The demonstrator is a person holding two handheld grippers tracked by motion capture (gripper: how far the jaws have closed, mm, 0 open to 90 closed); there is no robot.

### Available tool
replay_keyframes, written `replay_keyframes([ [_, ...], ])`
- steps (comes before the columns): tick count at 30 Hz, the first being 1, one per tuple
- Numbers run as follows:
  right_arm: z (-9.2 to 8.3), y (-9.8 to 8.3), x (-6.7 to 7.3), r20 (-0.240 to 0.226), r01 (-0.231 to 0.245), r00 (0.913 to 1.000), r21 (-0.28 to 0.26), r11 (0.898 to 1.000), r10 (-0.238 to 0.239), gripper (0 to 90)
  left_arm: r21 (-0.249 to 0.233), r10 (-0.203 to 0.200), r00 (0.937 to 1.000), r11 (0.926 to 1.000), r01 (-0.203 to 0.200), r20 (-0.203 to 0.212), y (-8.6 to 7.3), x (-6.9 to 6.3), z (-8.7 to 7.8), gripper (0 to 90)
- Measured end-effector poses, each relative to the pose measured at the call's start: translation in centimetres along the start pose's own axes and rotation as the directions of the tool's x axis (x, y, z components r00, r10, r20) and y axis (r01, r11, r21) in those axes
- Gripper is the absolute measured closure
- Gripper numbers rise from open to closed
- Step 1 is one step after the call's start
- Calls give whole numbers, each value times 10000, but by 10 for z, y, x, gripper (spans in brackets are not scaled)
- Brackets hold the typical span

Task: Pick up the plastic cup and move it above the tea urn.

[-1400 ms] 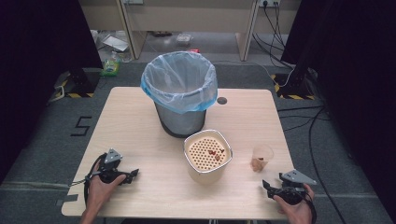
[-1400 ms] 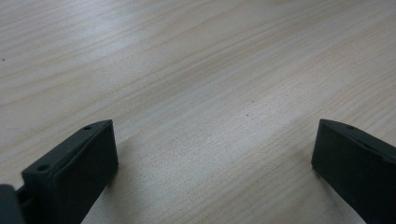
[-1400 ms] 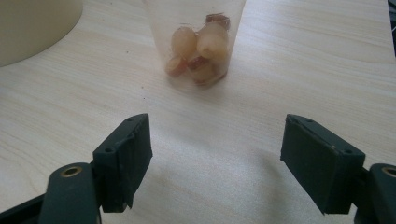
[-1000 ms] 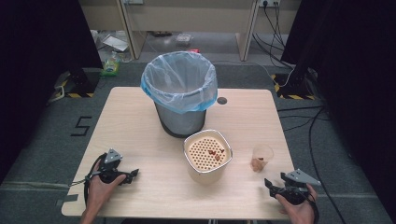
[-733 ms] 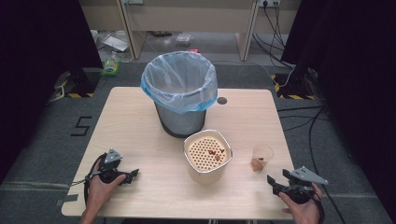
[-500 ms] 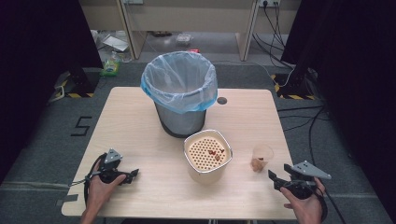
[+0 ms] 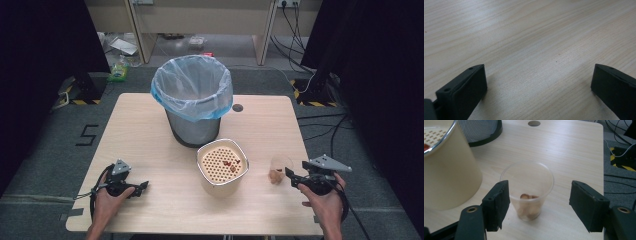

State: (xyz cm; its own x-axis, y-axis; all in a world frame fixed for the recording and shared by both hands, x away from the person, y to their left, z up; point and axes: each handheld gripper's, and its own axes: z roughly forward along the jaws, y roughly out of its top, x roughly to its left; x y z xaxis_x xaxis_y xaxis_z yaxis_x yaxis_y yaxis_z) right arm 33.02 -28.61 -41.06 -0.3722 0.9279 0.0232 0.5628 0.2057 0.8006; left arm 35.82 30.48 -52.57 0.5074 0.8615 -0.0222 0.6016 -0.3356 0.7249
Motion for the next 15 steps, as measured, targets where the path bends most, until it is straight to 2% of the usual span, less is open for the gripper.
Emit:
replay_keyframes([
  [6,10,11,-5,267,-139,9996,138,9998,135,332,0,-2,10000,10000,2,-1,0,0,0,0],
  [10,25,16,-13,293,-27,9996,441,9990,15,357,-1,-5,10000,10000,5,-3,0,0,0,0],
  [15,32,17,-17,300,-101,9995,604,9981,82,373,0,-5,10000,10000,5,-3,0,0,0,0],
])
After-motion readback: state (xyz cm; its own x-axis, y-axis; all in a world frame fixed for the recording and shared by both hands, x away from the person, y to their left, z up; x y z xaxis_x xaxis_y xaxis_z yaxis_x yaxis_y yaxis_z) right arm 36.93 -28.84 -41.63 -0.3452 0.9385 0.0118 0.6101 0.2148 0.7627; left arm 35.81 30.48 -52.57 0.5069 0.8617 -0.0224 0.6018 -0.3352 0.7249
